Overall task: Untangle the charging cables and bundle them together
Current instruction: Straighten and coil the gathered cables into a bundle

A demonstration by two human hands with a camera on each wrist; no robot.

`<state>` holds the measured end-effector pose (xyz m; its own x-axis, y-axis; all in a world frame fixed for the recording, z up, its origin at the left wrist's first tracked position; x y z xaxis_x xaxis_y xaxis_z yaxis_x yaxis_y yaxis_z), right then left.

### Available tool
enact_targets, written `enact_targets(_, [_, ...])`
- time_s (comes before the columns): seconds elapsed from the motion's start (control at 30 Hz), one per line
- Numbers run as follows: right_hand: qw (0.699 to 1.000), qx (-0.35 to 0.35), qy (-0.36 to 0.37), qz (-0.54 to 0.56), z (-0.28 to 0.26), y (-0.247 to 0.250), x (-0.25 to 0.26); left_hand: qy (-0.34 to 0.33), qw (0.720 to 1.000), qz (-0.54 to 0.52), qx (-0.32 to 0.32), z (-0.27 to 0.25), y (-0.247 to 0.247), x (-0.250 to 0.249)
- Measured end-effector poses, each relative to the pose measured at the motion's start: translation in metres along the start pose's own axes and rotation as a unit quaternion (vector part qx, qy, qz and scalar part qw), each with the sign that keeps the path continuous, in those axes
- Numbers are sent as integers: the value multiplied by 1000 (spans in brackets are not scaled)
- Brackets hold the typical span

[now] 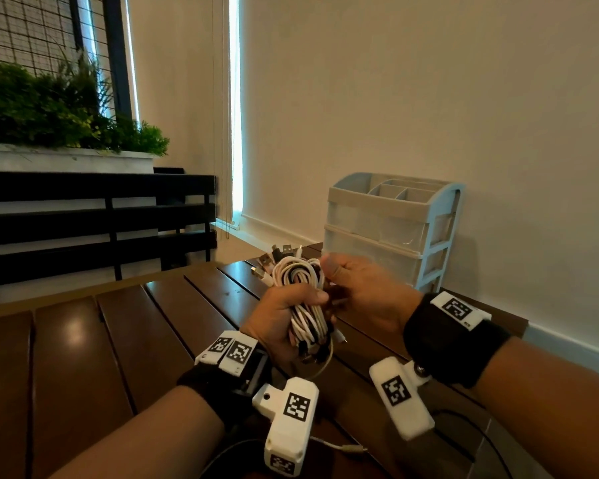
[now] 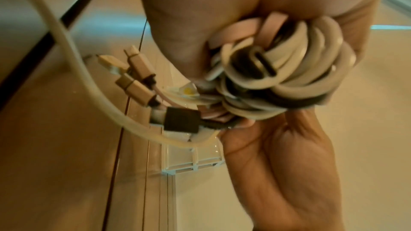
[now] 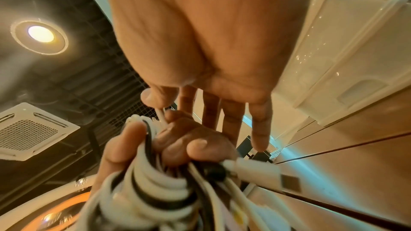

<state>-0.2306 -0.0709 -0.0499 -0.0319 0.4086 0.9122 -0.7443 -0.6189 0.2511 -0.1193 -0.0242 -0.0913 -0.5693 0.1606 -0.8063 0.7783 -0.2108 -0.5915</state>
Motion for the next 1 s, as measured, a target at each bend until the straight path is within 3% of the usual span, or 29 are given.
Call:
enact_targets(0.23, [994, -8, 37, -107, 4, 4, 15, -4, 997, 74, 16, 0, -2, 2])
enact_targets(0.37, [995, -39, 44, -82, 3, 1, 15, -11, 998, 56, 11, 1, -2, 0])
enact_targets(0.47, [1000, 3, 11, 6, -1, -7, 3, -34, 999, 26, 6, 1, -6, -4])
enact_targets(0.57, [998, 59, -10, 12, -1, -14, -13, -47, 998, -7, -43, 0, -10, -2])
enact_targets(0.73, [989, 106, -73, 69, 0, -27, -23, -11, 995, -7, -103, 4, -2, 3])
enact_targets(0.83, [989, 121, -84, -22, -3, -29, -14, -7, 994, 32, -101, 7, 1, 7])
enact_targets(1.0, [995, 19, -40, -87, -7, -34, -11, -96, 987, 95, -91, 4, 0, 3])
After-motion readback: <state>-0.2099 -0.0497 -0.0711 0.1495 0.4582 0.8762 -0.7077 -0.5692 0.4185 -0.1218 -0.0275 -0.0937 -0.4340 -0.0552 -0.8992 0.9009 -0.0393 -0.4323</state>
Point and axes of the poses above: each hand's wrist, its own z-axis towards the middle knuckle, its own y-axis out of the back of the hand, x = y × z, the point moved 3 cm from there along z, towards the middle knuckle, and after that the axes turned 9 degrees about y, right-handed, at the moved point
